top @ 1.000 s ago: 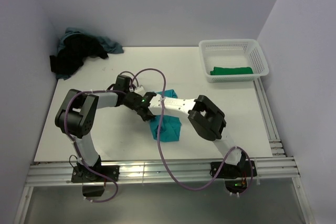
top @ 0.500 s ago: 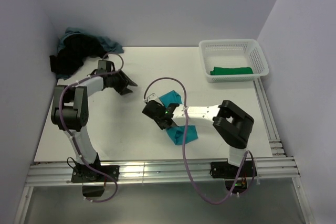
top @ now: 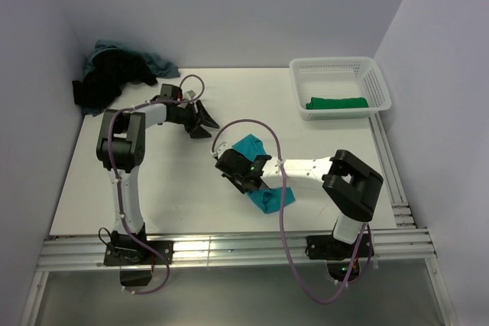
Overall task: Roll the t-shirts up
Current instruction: Roll the tshirt
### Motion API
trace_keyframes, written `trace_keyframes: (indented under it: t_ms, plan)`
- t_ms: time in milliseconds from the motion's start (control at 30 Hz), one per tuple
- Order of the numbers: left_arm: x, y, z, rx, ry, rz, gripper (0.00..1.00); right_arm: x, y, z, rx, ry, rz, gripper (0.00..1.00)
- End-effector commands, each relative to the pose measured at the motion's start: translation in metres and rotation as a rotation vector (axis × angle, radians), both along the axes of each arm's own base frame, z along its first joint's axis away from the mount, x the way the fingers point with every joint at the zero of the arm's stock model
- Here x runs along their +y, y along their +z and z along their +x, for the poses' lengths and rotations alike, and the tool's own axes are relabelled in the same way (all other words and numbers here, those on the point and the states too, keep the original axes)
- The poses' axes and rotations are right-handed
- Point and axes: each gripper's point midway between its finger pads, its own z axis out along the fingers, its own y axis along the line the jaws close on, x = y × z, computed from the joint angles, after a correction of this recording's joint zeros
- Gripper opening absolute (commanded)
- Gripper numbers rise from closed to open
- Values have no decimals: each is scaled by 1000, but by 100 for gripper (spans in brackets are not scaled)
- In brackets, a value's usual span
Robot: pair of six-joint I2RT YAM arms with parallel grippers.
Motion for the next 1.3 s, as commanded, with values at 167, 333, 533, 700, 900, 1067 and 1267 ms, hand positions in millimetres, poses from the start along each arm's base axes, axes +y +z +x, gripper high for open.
trace_keyframes:
  t_ms: [167, 333, 533, 700, 900, 1067, 1267]
  plan:
    - [-50, -11, -12, -54, -224, -12, 72, 4, -7, -16, 80, 74, 14, 0]
    - [-66, -26, -21, -68, -285, 156, 72, 3, -8, -20, 96, 71, 19, 0]
    - [-72, -36, -32, -88, -314, 250, 72, 2, -7, -23, 107, 70, 29, 0]
    - [-88, -49, -51, -96, -385, 321, 70, 1, -7, -24, 109, 67, 27, 0]
    - [-83, -65, -56, -135, -413, 537, 52, 0, -6, -25, 108, 61, 36, 0]
    - [-73, -81, -56, -146, -382, 702, 1, 4, -6, -27, 123, 60, 51, 0]
    - [-51, -87, -35, -172, -337, 833, 0, 14, -2, -39, 197, 68, 114, 0]
